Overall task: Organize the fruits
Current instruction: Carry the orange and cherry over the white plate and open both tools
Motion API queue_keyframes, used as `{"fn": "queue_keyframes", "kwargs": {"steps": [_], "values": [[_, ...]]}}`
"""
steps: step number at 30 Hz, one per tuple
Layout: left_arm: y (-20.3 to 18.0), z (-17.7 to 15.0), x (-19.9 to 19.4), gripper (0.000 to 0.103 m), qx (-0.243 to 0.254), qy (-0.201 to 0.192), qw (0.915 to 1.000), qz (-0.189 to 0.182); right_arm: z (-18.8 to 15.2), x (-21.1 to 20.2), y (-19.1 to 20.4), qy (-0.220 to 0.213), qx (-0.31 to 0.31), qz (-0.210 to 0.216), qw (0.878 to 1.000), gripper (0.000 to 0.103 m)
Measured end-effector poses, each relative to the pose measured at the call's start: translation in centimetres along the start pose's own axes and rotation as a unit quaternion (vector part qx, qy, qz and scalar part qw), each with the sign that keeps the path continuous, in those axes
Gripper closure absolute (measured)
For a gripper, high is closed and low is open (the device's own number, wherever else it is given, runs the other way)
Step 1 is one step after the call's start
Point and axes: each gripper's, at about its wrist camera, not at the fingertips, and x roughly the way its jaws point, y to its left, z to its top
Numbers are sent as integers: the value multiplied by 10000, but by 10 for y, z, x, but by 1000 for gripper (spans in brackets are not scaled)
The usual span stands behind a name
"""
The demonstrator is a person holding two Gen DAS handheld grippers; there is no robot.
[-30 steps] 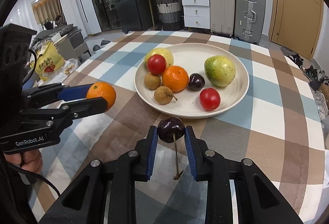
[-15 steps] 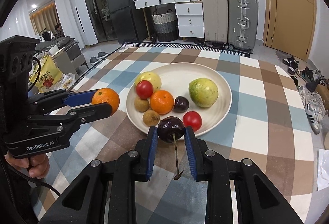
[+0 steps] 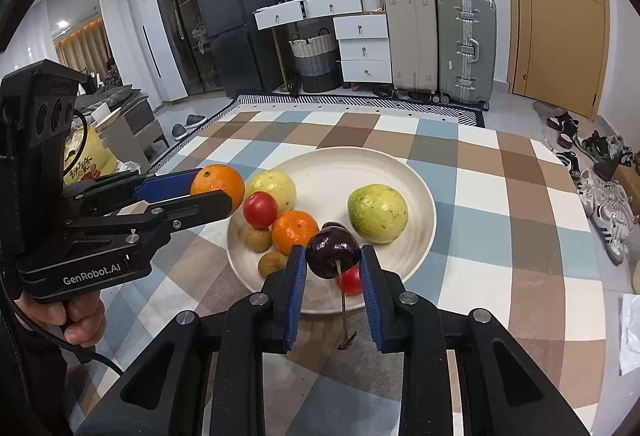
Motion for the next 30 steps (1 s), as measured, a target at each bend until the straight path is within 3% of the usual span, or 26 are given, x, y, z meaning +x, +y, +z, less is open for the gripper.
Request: {"fn": "queue_keyframes", "kwargs": {"steps": [22,30], "values": [[0,27,59,65,125,158,9998,-42,7,37,-29,335,164,-404,9985,76],[-3,28,51,61,191,22,9998,72,5,25,-30,194,176,-475,9985,70]]}}
